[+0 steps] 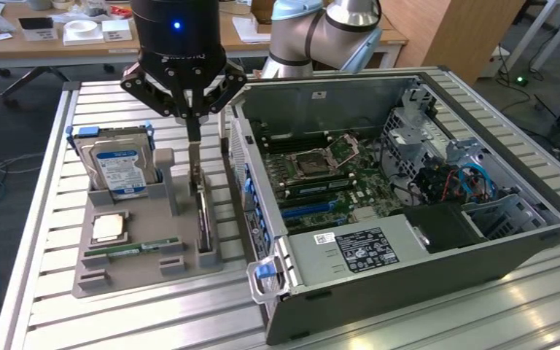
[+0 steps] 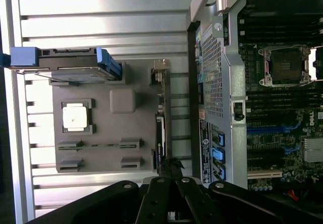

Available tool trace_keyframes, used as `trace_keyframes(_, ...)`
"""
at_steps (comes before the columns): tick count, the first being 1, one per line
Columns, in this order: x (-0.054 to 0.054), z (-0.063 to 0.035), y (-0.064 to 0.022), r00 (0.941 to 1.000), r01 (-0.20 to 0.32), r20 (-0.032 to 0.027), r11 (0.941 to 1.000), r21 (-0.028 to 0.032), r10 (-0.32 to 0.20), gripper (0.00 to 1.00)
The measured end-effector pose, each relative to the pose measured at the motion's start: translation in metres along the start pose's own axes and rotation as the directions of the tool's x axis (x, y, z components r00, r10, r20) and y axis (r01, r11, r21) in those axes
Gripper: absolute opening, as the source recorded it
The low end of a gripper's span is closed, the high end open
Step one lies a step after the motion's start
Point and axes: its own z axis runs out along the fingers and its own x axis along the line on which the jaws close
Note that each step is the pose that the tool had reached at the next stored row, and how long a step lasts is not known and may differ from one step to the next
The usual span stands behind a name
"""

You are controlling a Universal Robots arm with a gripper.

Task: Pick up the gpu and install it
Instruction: 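Pick up the gpu and move the gpu toward the slot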

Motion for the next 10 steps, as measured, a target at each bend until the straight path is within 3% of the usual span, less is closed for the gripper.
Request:
trace_keyframes(2,0.0000,0.0000,0.0000,1.0000,0.000,0.0000,1.0000,0.0000,0.000,0.11)
trace_keyframes(7,0.0000,0.0000,0.0000,1.0000,0.000,0.0000,1.0000,0.0001,0.000,0.35)
trace_keyframes(10,0.0000,0.0000,0.0000,1.0000,0.000,0.0000,1.0000,0.0000,0.000,0.41)
